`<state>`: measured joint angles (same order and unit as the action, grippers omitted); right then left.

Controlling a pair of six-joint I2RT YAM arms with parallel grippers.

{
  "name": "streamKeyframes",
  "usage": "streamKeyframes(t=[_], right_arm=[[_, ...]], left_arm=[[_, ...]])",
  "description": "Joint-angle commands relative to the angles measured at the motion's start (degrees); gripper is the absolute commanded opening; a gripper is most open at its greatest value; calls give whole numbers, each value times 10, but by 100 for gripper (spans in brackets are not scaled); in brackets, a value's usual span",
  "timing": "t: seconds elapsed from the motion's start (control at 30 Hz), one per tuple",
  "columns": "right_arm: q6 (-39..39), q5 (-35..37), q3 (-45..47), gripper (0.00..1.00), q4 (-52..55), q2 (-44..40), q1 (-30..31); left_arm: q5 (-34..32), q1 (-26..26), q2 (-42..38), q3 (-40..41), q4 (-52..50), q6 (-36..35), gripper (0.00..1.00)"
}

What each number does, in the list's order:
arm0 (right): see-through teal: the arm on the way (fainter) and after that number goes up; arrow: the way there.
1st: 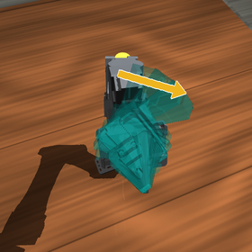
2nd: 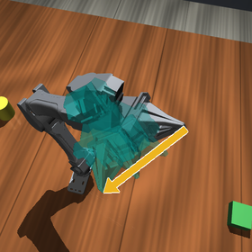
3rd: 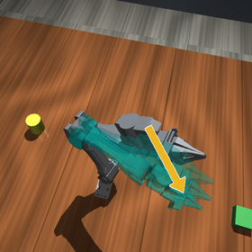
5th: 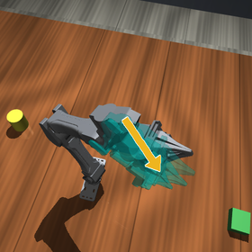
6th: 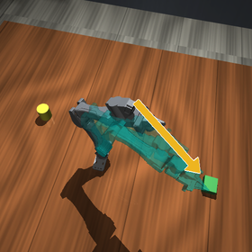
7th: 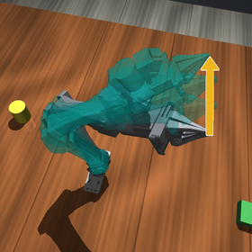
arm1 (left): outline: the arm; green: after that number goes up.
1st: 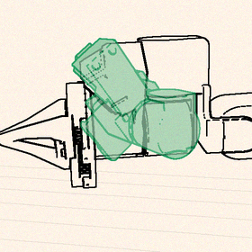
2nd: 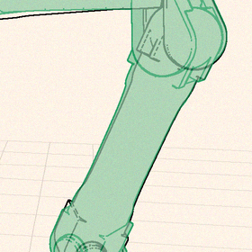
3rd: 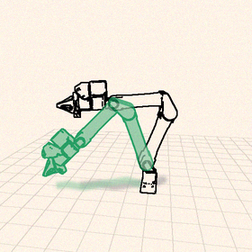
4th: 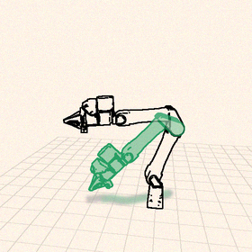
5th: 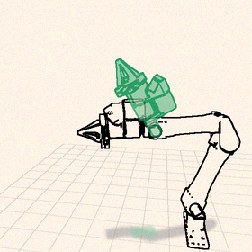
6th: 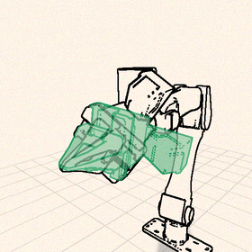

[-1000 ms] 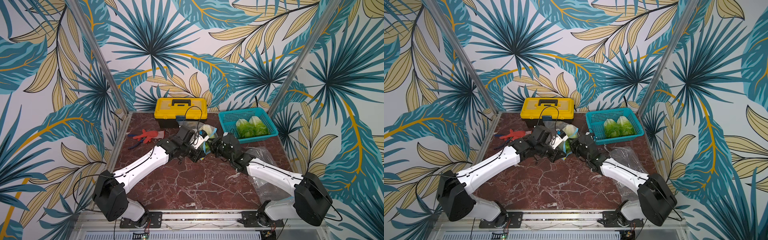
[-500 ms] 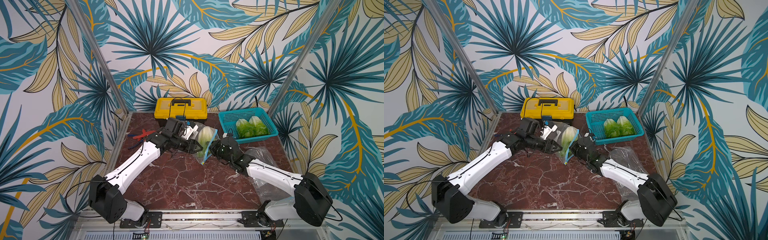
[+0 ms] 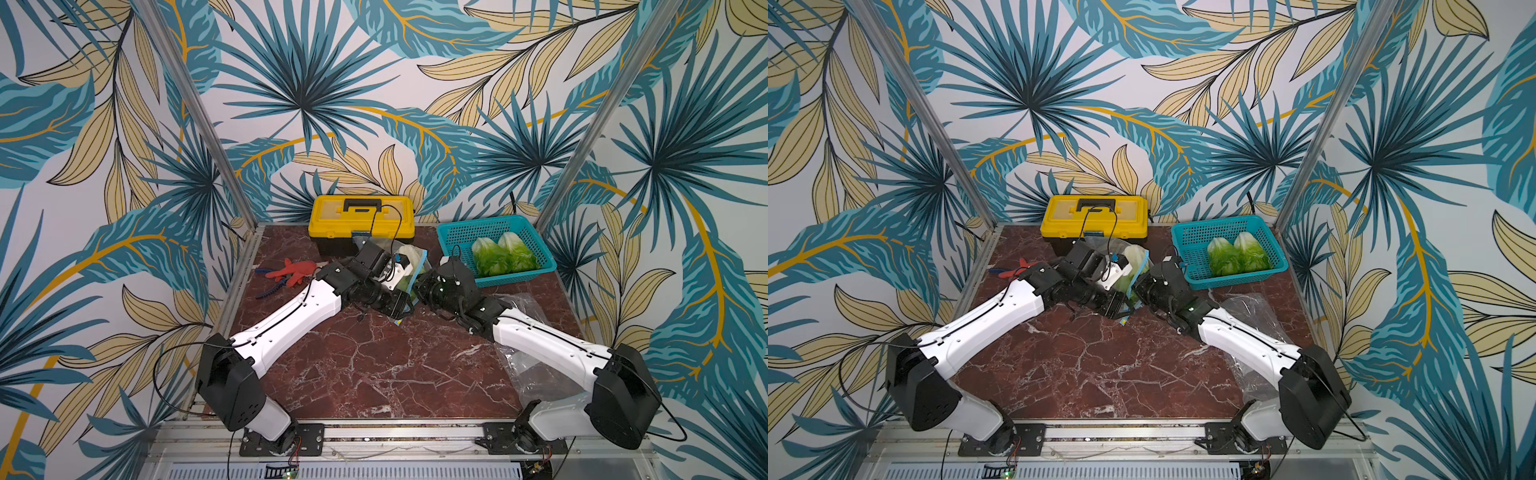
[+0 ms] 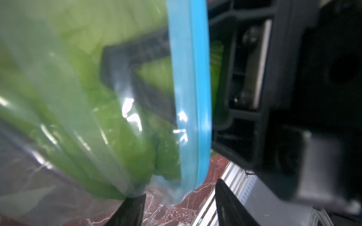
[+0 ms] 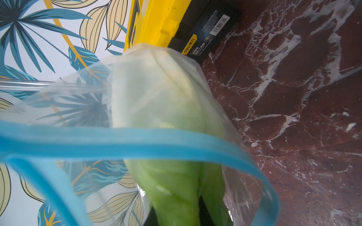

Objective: Put the chinese cabbages into a zipper bag and zip it
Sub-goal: Place the Chinese cabbage in the zipper food storage bag.

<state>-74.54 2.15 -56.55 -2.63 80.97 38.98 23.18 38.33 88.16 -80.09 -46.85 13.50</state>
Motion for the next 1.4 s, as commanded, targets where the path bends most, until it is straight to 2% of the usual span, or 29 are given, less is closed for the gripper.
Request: streamKeyframes(t=[0.0, 0.13, 0.27, 0.33, 0.43, 0.5, 0.6, 0.8, 0.87, 0.97, 1.1, 1.37], right_arm=[[1, -1, -14, 2, 20, 6, 11], [-1, 12, -13, 2, 27, 14, 18], [-10, 17, -17, 2, 26, 23, 22], [-9, 28, -19, 7, 37, 23, 22], [3, 46, -15, 22, 49, 25, 22], [24, 34, -23, 34, 59, 35, 18], [56, -36, -36, 51, 69, 38, 1], [113, -149, -23, 67, 112, -33, -66], [128, -159, -21, 68, 138, -58, -86], [137, -137, -7, 68, 199, -80, -116], [102, -134, 48, 64, 174, -94, -145], [117, -201, 37, 55, 90, 6, -146]], left_arm=[[-54, 2, 11, -21, -8, -15, 49], [-63, 1, 15, -28, -8, -10, 25], [-71, -1, 15, -31, -8, 9, 6], [-54, -8, 7, -34, -7, 19, 0], [0, -27, -2, -26, 4, 37, 0], [59, -47, -8, 5, 44, 64, 0], [118, -68, -11, 24, 85, 94, 0], [182, -98, -9, 23, 116, 124, 0], [193, -100, -5, 21, 117, 128, 0], [198, -100, -5, 18, 119, 131, 0], [198, -101, -7, 18, 120, 130, 0], [209, -101, -16, 25, 120, 128, 0]])
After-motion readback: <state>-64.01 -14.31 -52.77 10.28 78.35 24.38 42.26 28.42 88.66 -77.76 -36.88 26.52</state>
